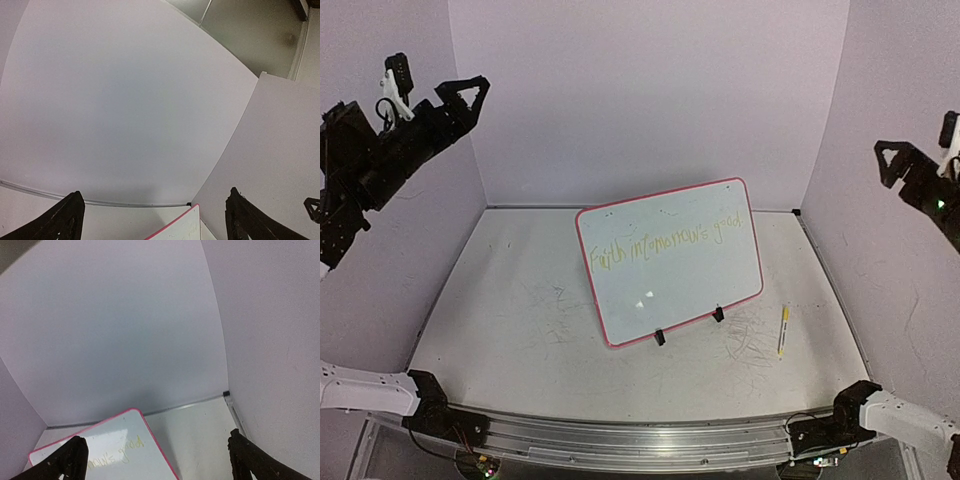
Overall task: Write a sentence on the whiteboard
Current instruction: Reset both arms
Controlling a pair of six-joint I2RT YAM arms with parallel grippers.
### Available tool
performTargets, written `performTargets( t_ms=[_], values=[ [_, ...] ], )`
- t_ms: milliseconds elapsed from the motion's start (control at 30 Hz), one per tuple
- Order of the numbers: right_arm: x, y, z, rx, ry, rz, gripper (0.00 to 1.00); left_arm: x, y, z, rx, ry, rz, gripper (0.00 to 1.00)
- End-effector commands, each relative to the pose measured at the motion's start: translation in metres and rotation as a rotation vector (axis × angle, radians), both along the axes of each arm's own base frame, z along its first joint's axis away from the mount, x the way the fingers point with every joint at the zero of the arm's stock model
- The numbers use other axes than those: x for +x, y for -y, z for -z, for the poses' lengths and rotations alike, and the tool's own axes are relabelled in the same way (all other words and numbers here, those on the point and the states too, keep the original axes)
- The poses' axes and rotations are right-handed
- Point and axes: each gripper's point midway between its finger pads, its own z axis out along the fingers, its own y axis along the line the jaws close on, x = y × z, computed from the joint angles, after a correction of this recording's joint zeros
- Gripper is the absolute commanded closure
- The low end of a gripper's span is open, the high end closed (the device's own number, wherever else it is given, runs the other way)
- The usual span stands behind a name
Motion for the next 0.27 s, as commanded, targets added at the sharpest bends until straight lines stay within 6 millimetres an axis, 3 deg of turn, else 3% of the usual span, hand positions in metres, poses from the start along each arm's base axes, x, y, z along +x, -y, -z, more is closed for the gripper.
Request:
performTargets(
  t_ms=[0,100,233],
  values=[
    [-0.033,0.020,-0.043,-0.081,0.102,0.052,0.02,-0.017,-0.033,-0.033,0.015,0.086,-0.097,0.01],
    [-0.045,0.029,-0.062,-0.049,0.160,0.083,0.02,-0.022,-0.041,-0.038,0.005,0.098,-0.110,0.00],
    [-0.050,0.020,-0.068,-0.022,0.209,0.022,0.02,-0.027,-0.049,-0.040,-0.012,0.101,-0.126,0.00]
  ],
)
